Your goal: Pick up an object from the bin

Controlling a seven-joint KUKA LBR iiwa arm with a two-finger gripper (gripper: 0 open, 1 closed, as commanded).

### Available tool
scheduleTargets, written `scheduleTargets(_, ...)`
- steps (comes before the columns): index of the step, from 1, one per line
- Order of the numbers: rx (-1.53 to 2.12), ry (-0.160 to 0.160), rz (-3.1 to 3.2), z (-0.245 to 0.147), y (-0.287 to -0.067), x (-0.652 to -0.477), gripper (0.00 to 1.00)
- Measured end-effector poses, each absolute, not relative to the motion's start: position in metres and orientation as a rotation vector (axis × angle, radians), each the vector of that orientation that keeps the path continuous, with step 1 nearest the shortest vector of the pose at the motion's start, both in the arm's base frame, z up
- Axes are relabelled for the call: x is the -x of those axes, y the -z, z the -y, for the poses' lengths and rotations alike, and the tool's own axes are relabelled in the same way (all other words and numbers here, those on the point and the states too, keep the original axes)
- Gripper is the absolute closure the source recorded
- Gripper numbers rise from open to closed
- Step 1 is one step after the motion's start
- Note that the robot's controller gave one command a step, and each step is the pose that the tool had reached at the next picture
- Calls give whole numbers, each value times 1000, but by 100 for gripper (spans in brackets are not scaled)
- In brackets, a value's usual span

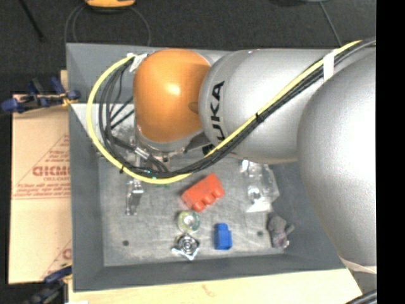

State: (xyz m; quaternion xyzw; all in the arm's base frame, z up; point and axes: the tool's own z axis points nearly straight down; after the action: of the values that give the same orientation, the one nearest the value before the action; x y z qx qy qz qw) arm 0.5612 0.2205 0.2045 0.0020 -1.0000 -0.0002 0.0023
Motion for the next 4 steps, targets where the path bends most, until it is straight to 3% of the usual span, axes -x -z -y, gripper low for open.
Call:
scheduleTargets(1,-155,-6,3136,-164,-142,-600,0)
scheduleTargets(2,-211,4,3143,-90,-72,-585,0)
scheduleTargets(3,-205,0,3139,-54,-79,-551,0)
scheduleTargets(4,-229,-3,3146,47,-74,-611,0)
